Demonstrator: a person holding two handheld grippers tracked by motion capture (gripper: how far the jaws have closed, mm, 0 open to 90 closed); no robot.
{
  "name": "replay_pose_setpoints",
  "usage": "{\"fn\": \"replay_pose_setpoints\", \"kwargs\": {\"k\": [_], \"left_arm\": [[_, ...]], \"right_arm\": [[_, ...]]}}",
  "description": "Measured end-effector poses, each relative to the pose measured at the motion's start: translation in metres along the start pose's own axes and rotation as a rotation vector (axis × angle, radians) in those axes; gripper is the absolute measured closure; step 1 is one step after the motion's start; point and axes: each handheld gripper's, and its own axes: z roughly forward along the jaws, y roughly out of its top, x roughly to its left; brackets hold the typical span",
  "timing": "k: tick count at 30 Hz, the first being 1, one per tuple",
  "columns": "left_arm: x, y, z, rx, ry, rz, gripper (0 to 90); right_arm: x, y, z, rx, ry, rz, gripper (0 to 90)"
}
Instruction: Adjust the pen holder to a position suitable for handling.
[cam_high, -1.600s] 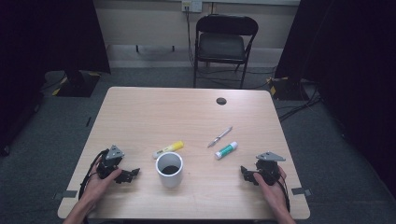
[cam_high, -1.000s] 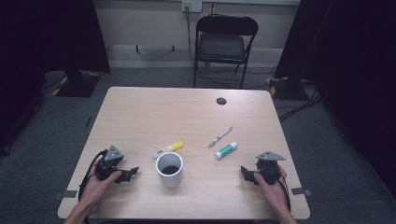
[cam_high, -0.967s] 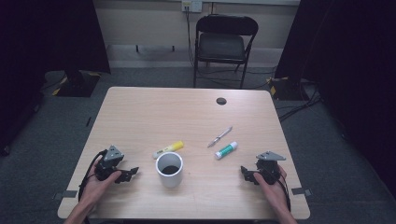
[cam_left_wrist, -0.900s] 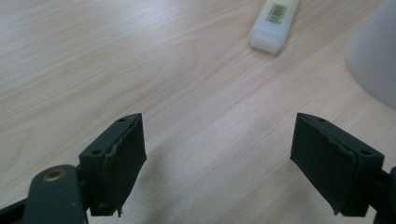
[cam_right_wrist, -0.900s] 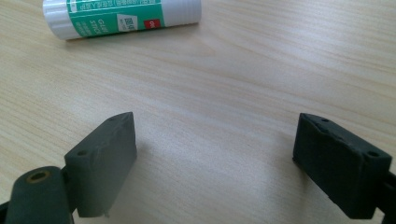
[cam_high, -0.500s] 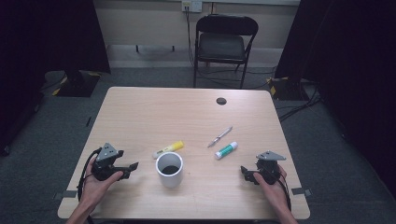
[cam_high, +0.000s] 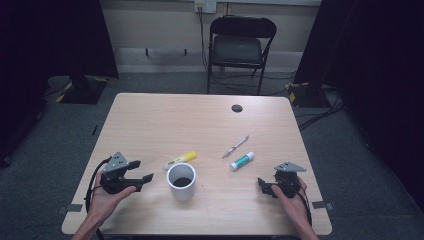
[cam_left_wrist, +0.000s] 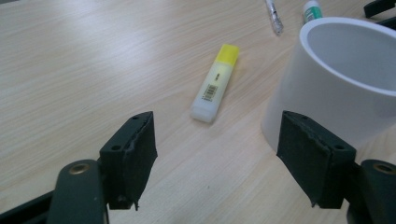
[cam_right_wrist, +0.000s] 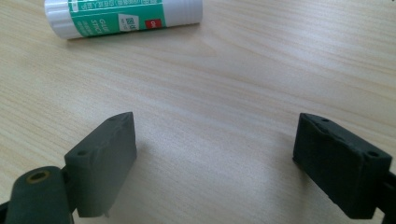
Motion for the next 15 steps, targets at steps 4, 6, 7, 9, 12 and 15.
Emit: {"fn": "replay_pose_setpoints", "kwargs": {"k": [4, 6, 7, 9, 12, 15], "left_arm": [[-0.003, 0.009, -0.004, -0.027, -0.015, 0.005, 32.5], [-0.005, 0.013, -0.004, -0.031, -0.028, 0.001, 34.2], [-0.007, 0.014, -0.004, -0.03, -0.034, 0.008, 34.2], [-0.01, 0.017, -0.002, -0.027, -0.043, 0.019, 34.5], [-0.014, 0.024, -0.001, -0.032, -0.059, 0.025, 36.5], [-0.016, 0.032, -0.001, -0.04, -0.08, 0.028, 39.9]], "right_arm": [[0.0, 0.0, 0.0, 0.0, 0.0, 0.0, 12.3], [0.0, 0.0, 0.0, 0.0, 0.0, 0.0, 12.3], [0.0, 0.0, 0.0, 0.0, 0.0, 0.0, 12.3], [0.0, 0.0, 0.0, 0.0, 0.0, 0.0, 12.3], [0.0, 0.0, 0.0, 0.0, 0.0, 0.0, 12.4], [0.0, 0.0, 0.0, 0.0, 0.0, 0.0, 12.3]]}}
